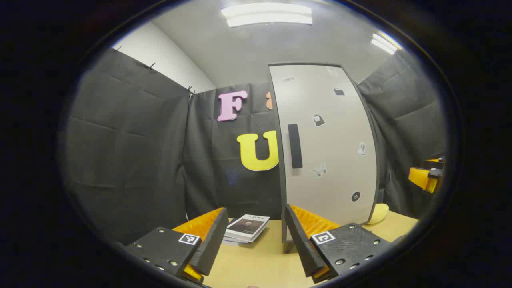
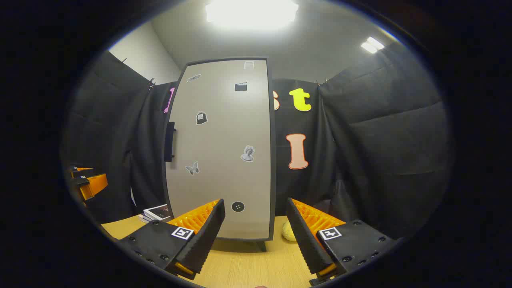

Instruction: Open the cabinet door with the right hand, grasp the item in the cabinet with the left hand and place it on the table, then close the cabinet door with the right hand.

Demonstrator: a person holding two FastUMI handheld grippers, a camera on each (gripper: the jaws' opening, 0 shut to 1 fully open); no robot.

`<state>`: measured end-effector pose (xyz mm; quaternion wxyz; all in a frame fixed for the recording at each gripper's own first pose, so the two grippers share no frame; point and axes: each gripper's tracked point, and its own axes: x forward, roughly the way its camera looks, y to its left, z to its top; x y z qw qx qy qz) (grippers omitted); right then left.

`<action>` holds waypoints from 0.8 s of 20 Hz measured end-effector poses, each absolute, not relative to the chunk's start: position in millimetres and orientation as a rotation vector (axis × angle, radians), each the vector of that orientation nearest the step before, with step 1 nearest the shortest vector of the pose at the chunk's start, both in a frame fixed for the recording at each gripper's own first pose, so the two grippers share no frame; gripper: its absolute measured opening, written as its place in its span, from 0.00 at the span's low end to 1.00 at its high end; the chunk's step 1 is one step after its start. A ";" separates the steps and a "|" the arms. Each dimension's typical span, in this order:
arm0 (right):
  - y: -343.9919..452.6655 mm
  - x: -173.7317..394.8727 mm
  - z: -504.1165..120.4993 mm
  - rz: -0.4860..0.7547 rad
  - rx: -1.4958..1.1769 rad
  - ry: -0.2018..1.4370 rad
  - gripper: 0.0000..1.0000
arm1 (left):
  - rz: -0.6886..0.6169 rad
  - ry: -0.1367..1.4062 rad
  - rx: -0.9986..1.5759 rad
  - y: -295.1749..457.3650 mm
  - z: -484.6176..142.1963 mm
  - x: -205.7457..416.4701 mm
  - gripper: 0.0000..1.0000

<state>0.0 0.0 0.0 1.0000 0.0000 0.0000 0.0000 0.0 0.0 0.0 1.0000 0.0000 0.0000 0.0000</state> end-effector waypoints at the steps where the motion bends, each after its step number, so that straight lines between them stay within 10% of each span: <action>1: -0.2 0.0 0.3 0.000 0.001 0.000 0.97 | 0.003 0.001 -0.001 1.3 -0.4 -0.3 0.86; 16: -4.7 1.0 -1.2 -0.007 0.024 0.009 0.98 | 0.000 -0.006 0.008 -1.5 2.4 -2.3 0.86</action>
